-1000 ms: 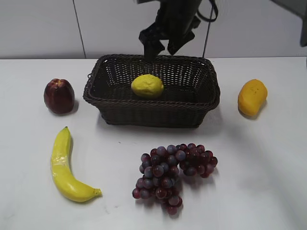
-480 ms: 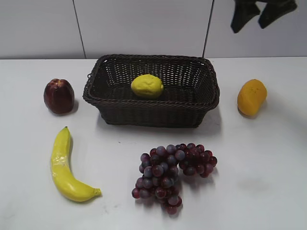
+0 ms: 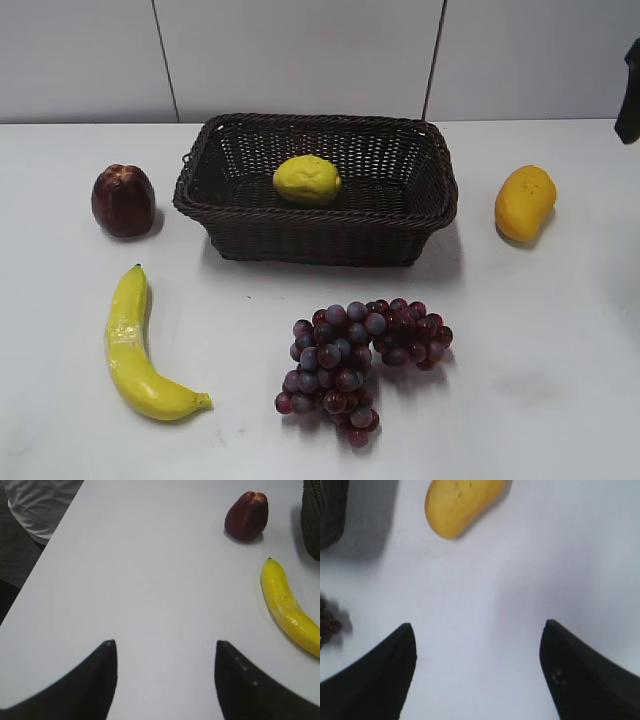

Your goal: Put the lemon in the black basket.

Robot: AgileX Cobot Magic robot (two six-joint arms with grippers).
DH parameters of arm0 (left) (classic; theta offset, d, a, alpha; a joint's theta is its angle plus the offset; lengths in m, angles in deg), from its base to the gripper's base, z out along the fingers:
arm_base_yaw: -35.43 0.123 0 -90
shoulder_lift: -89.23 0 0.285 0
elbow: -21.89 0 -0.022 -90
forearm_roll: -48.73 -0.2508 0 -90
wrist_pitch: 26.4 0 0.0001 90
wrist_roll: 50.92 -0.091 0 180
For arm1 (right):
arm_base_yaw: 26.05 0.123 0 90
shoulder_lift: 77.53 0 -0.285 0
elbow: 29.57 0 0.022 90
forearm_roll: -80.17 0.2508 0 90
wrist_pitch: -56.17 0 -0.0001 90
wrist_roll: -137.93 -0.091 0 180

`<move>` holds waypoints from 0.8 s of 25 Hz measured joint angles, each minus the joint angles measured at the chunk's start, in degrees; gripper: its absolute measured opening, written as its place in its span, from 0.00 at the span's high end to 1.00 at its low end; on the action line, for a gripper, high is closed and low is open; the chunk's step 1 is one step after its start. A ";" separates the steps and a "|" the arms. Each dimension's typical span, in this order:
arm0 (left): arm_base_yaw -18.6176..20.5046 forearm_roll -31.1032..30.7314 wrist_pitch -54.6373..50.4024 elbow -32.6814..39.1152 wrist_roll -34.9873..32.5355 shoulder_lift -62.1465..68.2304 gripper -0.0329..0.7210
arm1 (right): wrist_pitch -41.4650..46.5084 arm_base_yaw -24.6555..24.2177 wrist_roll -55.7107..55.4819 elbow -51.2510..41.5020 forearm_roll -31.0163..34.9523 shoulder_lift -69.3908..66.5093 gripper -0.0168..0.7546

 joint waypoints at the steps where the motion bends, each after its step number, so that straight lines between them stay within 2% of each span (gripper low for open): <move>1: 0.00 0.00 0.00 0.00 0.00 0.00 0.35 | 0.00 -0.01 0.00 -2.53 0.00 1.80 0.23; 11: 0.00 0.00 0.00 0.00 0.00 0.00 0.35 | -4.34 -0.01 -0.92 -26.45 0.22 20.08 0.23; 20: 0.00 0.00 0.00 0.00 0.00 0.00 0.35 | -6.70 -0.01 -2.05 -40.99 1.17 37.35 0.24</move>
